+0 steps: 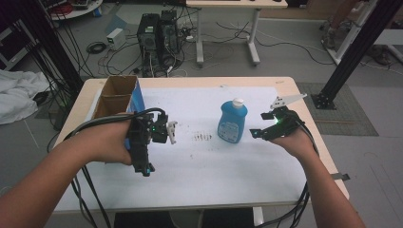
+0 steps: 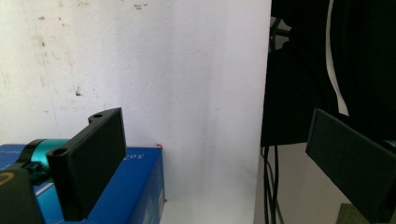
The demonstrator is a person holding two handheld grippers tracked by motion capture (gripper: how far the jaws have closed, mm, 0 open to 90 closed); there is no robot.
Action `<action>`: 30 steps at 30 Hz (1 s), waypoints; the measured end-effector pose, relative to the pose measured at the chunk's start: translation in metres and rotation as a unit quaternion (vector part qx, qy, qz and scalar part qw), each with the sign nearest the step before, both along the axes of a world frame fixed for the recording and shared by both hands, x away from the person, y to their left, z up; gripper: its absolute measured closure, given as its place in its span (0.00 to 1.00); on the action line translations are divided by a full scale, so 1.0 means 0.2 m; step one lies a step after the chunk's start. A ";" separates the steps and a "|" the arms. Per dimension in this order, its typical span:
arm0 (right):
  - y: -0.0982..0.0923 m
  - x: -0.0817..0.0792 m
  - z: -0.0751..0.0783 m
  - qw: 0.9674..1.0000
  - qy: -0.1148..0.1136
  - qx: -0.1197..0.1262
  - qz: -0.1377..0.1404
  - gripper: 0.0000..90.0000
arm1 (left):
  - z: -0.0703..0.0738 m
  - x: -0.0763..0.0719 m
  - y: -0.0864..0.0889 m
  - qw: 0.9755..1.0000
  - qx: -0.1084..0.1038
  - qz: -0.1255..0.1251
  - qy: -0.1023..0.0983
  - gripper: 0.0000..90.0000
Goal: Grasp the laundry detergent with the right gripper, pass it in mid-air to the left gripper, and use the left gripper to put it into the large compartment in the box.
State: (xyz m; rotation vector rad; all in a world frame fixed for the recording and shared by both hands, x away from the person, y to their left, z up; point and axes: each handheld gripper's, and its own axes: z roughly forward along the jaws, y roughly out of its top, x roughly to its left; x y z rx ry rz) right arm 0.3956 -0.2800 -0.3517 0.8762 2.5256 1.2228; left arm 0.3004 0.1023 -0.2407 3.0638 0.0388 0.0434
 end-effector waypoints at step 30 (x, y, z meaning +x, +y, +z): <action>0.25 0.13 -0.23 1.000 0.006 0.028 -0.001 0.13 | -0.01 -0.02 0.04 1.000 -0.002 0.003 0.004 0.06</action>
